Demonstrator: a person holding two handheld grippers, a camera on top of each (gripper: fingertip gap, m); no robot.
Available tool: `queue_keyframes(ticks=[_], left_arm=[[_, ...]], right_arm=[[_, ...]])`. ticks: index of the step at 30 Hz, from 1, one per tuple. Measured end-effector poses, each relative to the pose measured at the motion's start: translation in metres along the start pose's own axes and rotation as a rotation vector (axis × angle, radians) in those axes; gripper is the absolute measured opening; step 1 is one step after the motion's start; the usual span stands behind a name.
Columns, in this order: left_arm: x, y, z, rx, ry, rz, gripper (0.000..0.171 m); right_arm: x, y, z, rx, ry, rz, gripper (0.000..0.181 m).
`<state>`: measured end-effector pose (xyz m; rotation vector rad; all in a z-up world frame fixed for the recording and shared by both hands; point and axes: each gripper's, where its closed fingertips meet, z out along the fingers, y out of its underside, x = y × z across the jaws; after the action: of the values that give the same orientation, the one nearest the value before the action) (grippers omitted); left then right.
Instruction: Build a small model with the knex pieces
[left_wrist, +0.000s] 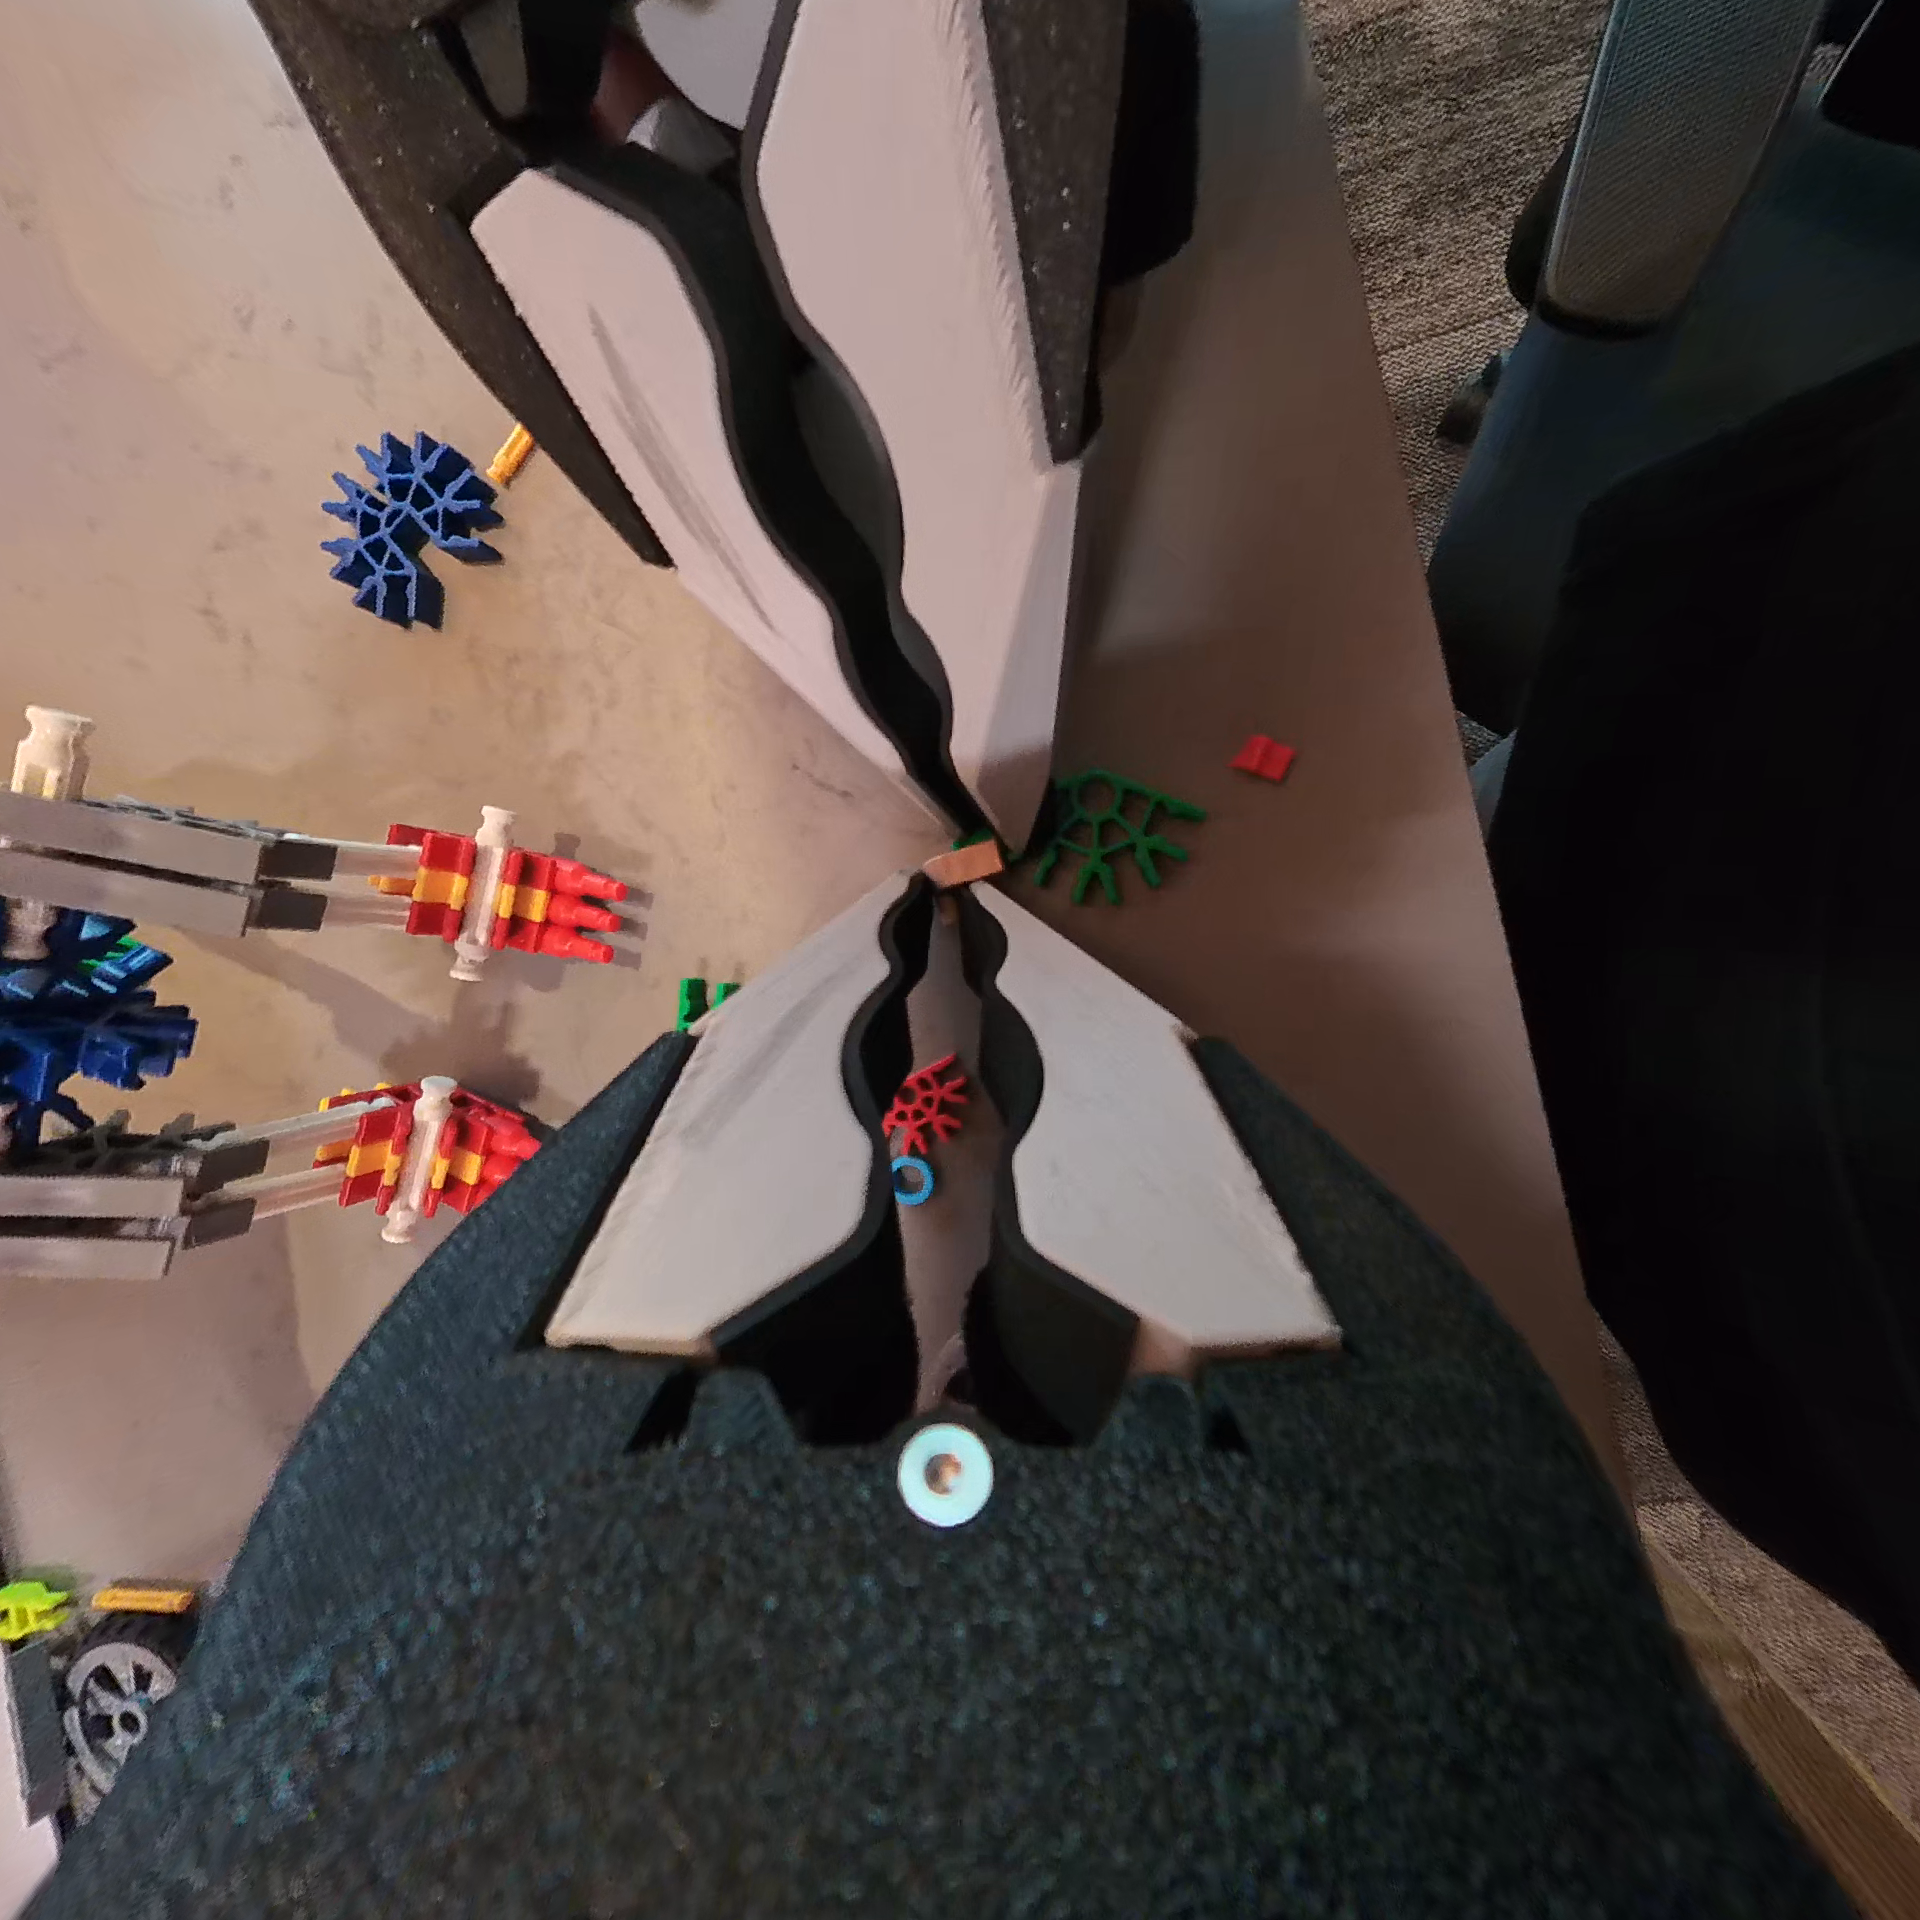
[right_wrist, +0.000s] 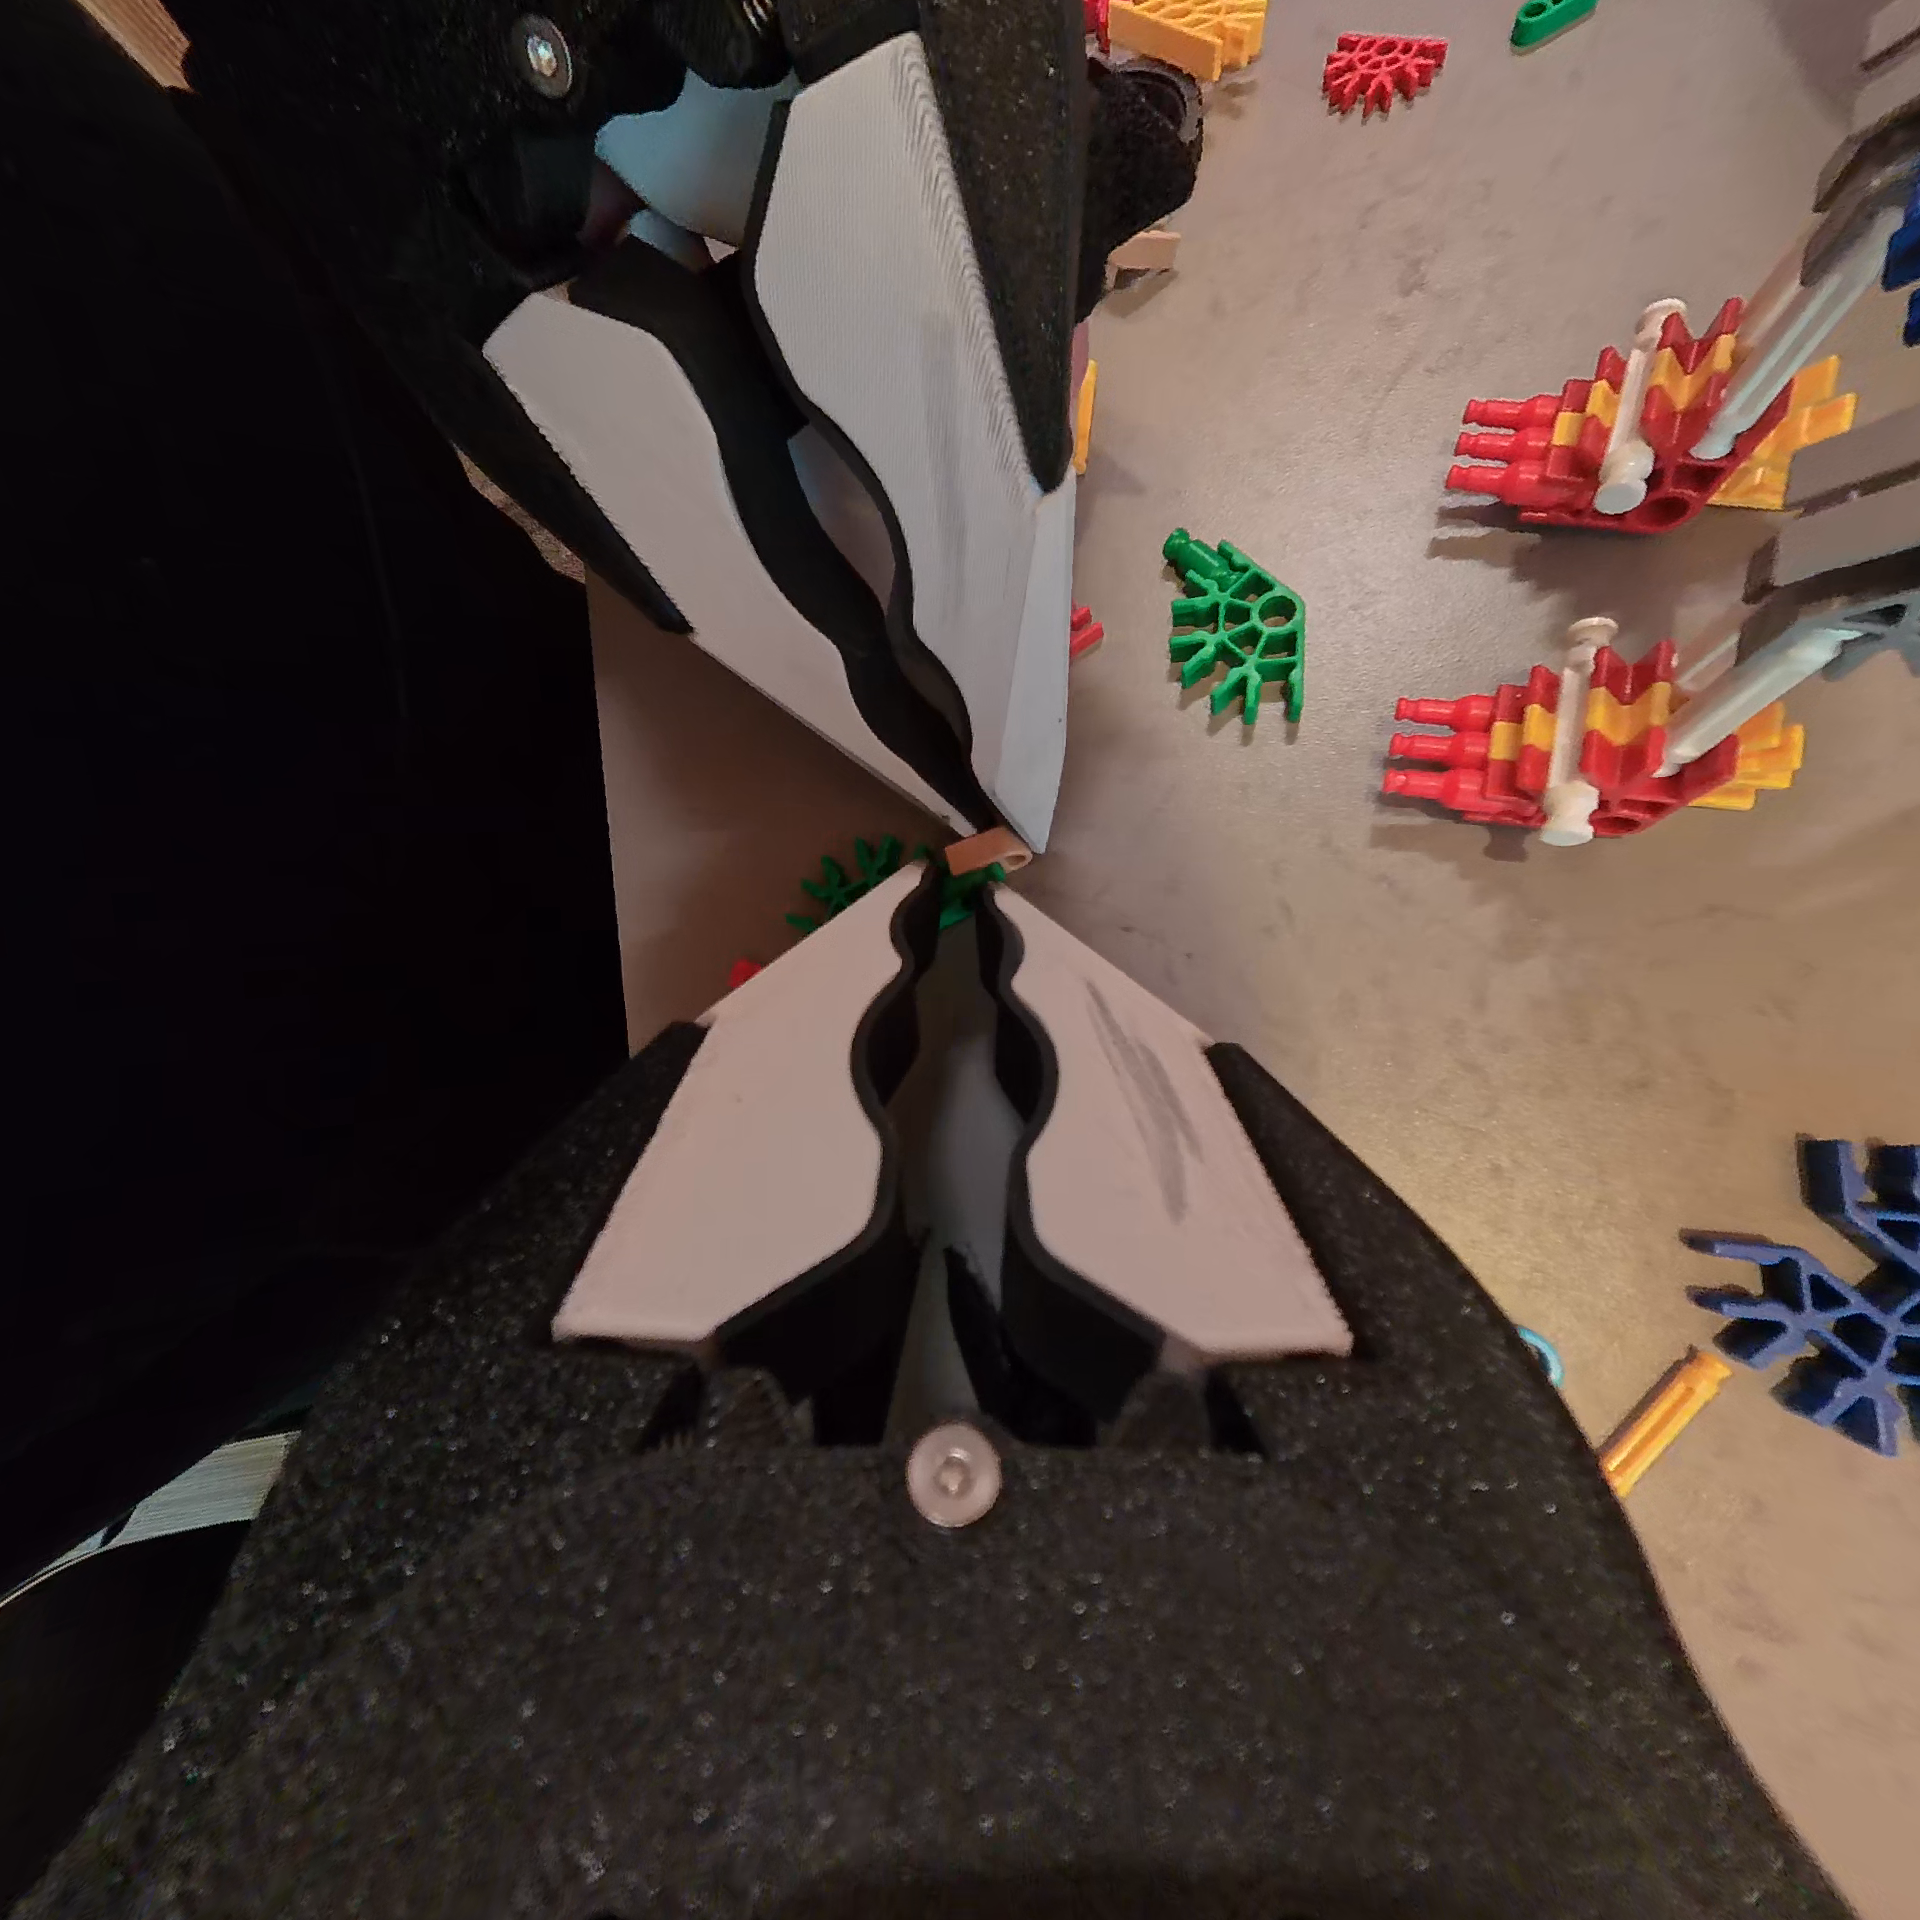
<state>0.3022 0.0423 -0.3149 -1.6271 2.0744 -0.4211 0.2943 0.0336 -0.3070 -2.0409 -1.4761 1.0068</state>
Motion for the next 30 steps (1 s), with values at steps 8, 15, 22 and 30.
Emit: queue_keyframes(ticks=[8,15,22,30], left_arm=[[0.001,-0.001,0.000,-0.040,-0.019,-0.026,0.000],[0.001,-0.001,0.001,-0.071,-0.058,-0.040,0.000],[-0.013,-0.012,0.008,-0.027,-0.180,-0.070,0.000],[-0.028,-0.007,-0.006,0.033,-0.228,-0.151,0.002]], right_arm=[[-0.003,0.000,0.000,0.003,0.021,-0.010,0.003],[-0.002,0.000,0.001,0.008,0.054,-0.029,0.001],[-0.033,-0.007,0.027,-0.017,-0.018,-0.048,0.000],[-0.013,-0.017,0.010,0.080,0.064,-0.024,0.000]])
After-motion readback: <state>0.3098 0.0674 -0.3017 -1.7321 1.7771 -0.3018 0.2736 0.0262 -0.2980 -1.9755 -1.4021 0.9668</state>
